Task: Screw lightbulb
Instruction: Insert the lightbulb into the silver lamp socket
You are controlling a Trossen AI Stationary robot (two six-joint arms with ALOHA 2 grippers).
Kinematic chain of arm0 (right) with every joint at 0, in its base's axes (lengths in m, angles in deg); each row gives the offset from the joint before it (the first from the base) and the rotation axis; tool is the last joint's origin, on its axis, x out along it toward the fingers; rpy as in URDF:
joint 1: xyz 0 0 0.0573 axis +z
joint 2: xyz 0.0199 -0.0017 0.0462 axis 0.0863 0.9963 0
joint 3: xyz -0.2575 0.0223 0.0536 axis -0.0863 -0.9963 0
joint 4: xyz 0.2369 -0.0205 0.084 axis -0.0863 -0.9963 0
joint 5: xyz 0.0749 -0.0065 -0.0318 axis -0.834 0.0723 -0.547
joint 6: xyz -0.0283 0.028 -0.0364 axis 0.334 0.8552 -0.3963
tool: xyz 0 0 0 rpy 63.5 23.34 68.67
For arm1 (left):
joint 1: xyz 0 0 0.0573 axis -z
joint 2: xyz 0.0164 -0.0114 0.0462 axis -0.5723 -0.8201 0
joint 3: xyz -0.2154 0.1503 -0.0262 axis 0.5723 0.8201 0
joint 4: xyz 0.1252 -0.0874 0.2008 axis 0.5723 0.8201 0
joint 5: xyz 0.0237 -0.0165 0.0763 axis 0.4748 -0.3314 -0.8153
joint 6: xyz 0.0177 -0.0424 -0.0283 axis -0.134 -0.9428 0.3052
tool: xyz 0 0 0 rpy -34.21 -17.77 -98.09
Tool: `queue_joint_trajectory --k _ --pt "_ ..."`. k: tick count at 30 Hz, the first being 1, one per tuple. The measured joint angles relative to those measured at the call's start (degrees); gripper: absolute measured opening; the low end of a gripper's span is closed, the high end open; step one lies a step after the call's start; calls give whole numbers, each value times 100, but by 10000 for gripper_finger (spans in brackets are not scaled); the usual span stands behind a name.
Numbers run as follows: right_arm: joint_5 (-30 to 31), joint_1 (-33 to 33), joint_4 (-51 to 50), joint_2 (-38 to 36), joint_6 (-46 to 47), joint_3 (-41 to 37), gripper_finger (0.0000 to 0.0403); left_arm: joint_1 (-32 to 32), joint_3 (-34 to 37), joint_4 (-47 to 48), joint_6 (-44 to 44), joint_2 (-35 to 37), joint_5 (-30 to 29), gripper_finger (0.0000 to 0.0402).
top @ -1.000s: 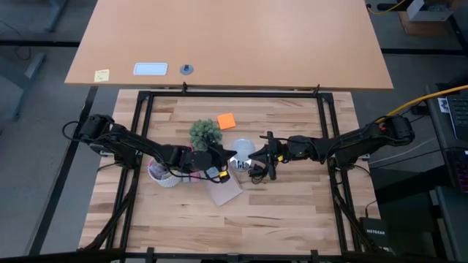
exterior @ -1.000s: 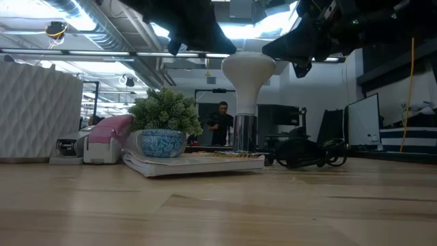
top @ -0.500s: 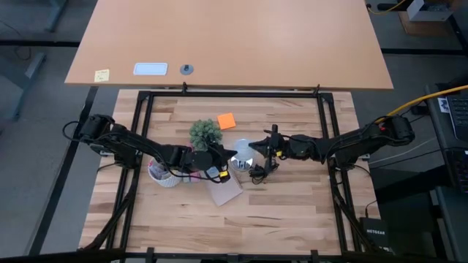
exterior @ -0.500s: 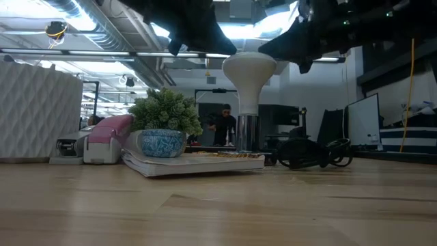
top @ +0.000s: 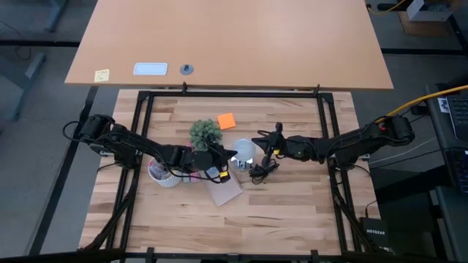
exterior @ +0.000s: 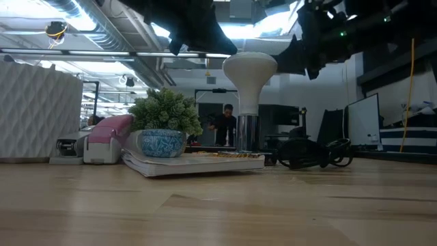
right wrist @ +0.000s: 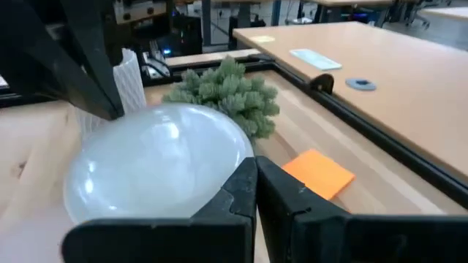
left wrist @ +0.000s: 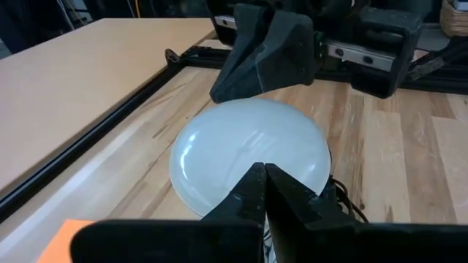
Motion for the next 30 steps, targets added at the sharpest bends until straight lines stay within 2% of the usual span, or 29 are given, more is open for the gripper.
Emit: queue_joint_trajectory --k 30 --pt "-1237 15 2 -17 33 9 12 -234 7 -50 57 -2 -319 0"
